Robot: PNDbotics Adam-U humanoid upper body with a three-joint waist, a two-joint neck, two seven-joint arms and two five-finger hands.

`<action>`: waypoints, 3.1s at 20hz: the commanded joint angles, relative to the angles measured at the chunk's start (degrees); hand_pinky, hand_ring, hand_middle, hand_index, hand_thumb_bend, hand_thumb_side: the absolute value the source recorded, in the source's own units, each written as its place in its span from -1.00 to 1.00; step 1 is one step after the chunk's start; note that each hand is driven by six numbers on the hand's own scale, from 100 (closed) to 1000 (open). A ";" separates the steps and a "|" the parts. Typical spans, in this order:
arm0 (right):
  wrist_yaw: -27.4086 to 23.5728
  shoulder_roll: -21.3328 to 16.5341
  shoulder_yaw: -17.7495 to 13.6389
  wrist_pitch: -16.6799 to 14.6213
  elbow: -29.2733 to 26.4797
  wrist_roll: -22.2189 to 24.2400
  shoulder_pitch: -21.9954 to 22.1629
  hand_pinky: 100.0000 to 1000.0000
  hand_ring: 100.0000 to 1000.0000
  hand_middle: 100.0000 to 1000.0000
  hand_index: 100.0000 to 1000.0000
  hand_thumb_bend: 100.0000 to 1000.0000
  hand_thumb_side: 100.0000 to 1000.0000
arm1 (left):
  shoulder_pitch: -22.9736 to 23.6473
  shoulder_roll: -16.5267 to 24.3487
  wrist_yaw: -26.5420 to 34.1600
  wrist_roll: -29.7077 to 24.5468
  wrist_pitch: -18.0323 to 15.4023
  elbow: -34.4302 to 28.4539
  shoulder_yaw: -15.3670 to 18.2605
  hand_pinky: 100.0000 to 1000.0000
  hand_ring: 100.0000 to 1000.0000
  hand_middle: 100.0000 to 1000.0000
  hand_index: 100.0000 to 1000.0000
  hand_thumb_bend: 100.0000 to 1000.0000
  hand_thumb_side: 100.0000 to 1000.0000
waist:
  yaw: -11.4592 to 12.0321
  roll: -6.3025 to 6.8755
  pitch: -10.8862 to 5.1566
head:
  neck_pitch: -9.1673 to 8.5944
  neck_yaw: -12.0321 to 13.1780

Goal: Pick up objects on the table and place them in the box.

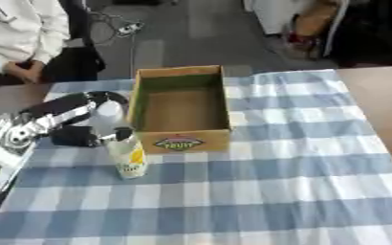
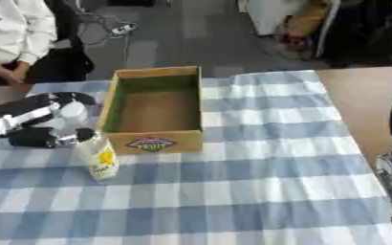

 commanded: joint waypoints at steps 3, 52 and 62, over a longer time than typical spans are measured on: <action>-0.22 -0.90 -0.32 0.01 -0.95 0.08 -0.91 -0.16 -0.06 0.01 0.46 -1.00 0.90 | -0.85 0.82 -0.39 -0.39 -0.25 -0.63 0.50 0.69 0.63 0.90 0.96 1.00 0.56 | -0.02 -0.16 -0.67 | 0.02 0.23; -0.32 -0.77 -0.43 -0.06 -0.95 0.13 -1.17 -0.16 -0.06 0.01 0.46 -1.00 0.90 | 0.65 -3.45 -1.25 12.85 6.04 3.62 1.29 -1.00 -0.98 -0.12 0.10 -1.00 0.41 | -0.20 -0.31 -0.52 | -0.94 -0.20; -0.29 -0.75 -0.45 -0.03 -0.95 0.06 -1.16 -0.16 -0.06 0.01 0.46 -1.00 0.90 | 1.08 -3.83 -0.10 17.28 7.21 4.27 1.66 -1.00 -1.00 -0.58 -0.30 -1.00 0.22 | -0.16 -0.36 -0.47 | -1.04 -0.26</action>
